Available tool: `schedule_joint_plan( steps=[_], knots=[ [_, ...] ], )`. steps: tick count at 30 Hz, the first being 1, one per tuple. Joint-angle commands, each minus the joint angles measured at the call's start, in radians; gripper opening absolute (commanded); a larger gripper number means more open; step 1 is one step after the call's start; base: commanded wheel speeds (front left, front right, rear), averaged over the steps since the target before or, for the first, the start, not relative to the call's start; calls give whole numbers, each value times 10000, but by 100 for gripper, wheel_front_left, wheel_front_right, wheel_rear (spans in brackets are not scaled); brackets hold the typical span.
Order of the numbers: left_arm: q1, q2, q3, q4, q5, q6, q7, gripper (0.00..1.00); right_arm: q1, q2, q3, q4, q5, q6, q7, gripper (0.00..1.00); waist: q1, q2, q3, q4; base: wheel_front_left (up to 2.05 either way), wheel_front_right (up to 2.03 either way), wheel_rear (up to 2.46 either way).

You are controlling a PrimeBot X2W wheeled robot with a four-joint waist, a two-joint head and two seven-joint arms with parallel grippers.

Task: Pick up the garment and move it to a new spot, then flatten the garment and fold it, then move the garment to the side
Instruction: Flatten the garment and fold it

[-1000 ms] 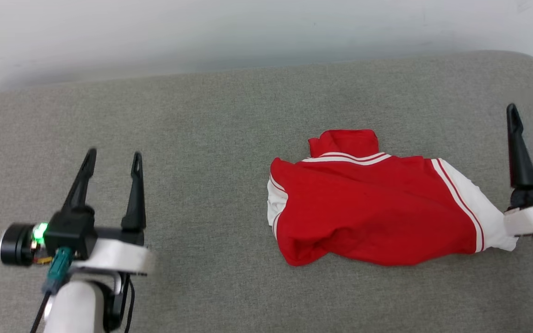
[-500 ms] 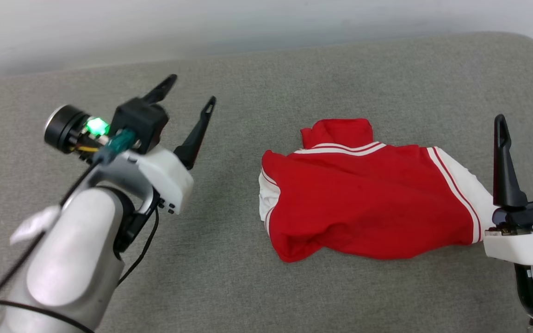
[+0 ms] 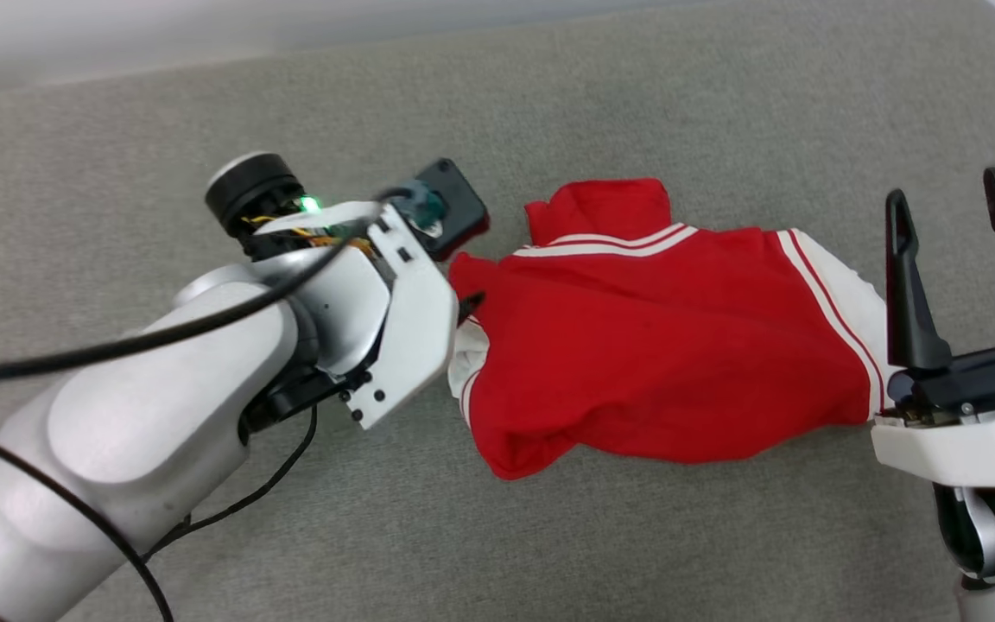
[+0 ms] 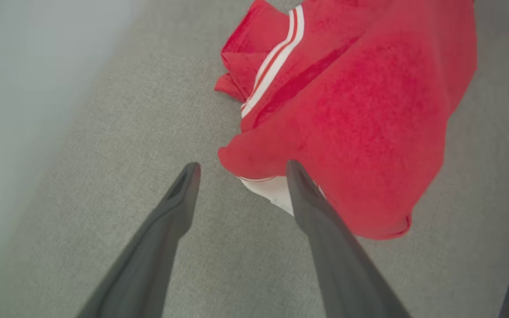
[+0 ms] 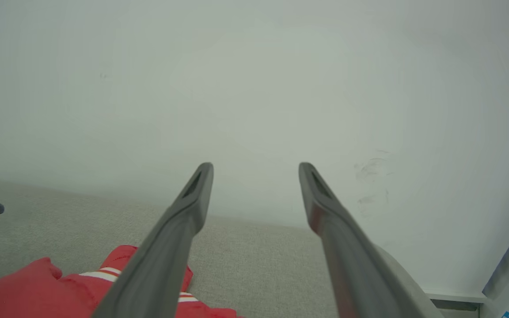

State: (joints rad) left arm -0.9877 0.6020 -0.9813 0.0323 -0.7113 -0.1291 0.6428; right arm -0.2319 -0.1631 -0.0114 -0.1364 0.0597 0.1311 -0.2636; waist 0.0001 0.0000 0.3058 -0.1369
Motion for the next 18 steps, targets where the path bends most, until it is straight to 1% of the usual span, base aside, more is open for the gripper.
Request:
schedule_joint_plan(
  steps=[1,5,7,8,12,14,16,18],
  knots=[
    [-305,99,-446,0,-195,3,233,100,-222,42,75,-26,-89,-7,-17,100,-1,0,261,-207,0,0,0],
    [-1142,237,-1859,175,-732,2,644,100,-492,108,240,-57,-127,-7,-16,100,-1,0,654,-445,0,0,0],
    [-1492,272,-2410,363,-853,2,727,100,-603,162,287,-59,-170,-7,-16,100,-1,0,848,-541,0,0,0],
    [-1492,272,-2410,363,-853,2,727,100,-603,162,287,-59,-170,-7,-16,100,-1,0,848,-541,0,0,0],
    [-1715,203,-2907,777,-1005,2,867,100,-817,251,381,-85,-217,-7,-16,100,-1,0,1258,-731,0,0,0],
    [-1571,213,-2973,862,-924,2,1194,100,-913,302,418,-59,-239,-7,-16,100,-1,0,1419,-807,0,0,0],
    [-1036,233,-3044,708,-673,-3,1817,100,-1018,357,476,-53,-242,-7,-16,100,-1,0,1550,-893,0,0,0],
    [-640,300,-3140,614,-624,-26,2173,100,-1083,387,485,-29,-273,-7,-17,100,-1,0,1623,-925,0,0,0]
  ],
)
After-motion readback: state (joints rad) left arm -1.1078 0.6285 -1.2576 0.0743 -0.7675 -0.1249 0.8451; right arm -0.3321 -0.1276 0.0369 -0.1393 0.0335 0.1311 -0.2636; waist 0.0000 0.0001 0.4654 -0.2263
